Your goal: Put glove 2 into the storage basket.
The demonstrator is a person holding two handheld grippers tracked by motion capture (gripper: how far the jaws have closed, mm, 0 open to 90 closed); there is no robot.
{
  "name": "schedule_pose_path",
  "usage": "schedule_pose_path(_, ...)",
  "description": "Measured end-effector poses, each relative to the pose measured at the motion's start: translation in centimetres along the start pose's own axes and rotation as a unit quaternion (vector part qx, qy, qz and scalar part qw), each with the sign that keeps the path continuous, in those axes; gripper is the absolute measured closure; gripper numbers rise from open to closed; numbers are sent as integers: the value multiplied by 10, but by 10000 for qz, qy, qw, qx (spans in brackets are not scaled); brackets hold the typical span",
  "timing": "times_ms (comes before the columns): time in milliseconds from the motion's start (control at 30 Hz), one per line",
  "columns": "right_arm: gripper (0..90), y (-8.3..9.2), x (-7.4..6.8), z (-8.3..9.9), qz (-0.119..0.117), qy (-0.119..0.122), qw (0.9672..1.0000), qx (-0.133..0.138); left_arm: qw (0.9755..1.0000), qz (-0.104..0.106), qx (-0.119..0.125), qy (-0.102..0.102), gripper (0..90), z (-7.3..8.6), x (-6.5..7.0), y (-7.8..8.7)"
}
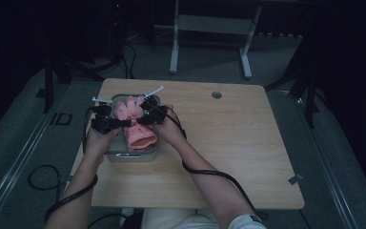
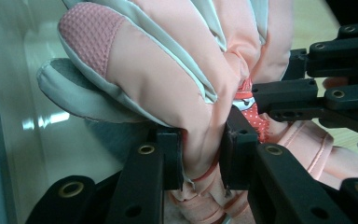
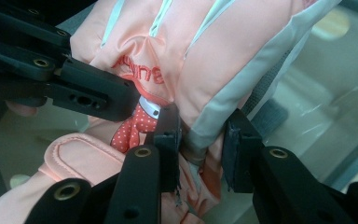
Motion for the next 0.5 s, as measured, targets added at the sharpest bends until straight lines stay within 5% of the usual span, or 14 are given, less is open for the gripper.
schedule_pose_path(300, 692, -8, 2, 10, 39, -175, 9997, -192, 9982, -446, -346, -199, 634, 5, -4, -9)
schedule_pose_path(500, 651, -12, 8, 10, -3, -315, 9992, -251, 9961, -758, -328, -321, 523, 4, -8, -11)
Point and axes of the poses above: each handheld gripper's, and its own axes: y roughly backward along the jaws, z roughly out of its underside, x roughly to its right, the point moved 8 cm from there along -y, roughly forward along the jaws, and after that the axes turned 14 degrees about x, right-handed, at the moved point
